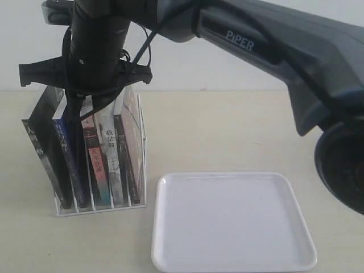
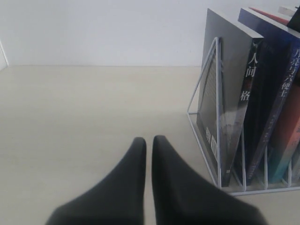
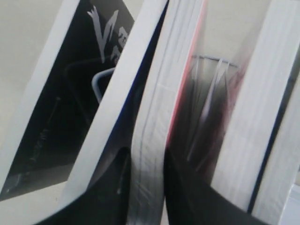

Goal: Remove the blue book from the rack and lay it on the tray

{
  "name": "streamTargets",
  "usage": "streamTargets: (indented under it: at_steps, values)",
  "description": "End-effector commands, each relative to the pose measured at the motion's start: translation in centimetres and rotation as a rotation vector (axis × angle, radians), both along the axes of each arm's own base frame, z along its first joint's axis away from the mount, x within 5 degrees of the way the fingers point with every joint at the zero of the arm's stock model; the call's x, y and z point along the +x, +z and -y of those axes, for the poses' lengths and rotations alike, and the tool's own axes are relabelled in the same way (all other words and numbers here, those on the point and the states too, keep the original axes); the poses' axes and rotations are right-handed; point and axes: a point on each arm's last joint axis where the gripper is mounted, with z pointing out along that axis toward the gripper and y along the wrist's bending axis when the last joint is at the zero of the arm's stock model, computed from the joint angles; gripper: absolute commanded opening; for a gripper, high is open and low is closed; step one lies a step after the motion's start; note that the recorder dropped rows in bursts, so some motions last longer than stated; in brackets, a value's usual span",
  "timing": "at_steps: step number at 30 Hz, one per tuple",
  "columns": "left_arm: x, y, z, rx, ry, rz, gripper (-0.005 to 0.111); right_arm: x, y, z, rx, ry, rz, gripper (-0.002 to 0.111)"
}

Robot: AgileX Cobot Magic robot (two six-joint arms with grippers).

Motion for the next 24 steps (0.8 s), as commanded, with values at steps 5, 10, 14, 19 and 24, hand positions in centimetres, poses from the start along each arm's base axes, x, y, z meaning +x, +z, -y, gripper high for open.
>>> streamTargets:
  at_steps: [5,10,14,19,24]
  values:
    - [0.0,0.0,0.0,-0.001,0.001,0.007,0.004,-0.1,1.6,0.3,0.031,0.001,0.047,0.000]
    - [0.0,0.0,0.0,-0.001,0.001,0.007,0.004,-0.5,3.3,0.9,0.057,-0.009,0.077,0.000]
    - [0.0,0.0,0.0,-0.001,0.001,0.007,0.004,-0.6,4.2,1.3,0.062,-0.019,0.094,0.000]
    - [0.0,0.0,0.0,-0.001,0.001,0.007,0.004,-0.7,4.5,1.4,0.069,-0.023,0.098,0.000]
    - [0.0,0.0,0.0,-0.001,0.001,0.007,0.004,-0.7,4.5,1.4,0.070,-0.025,0.100,0.000]
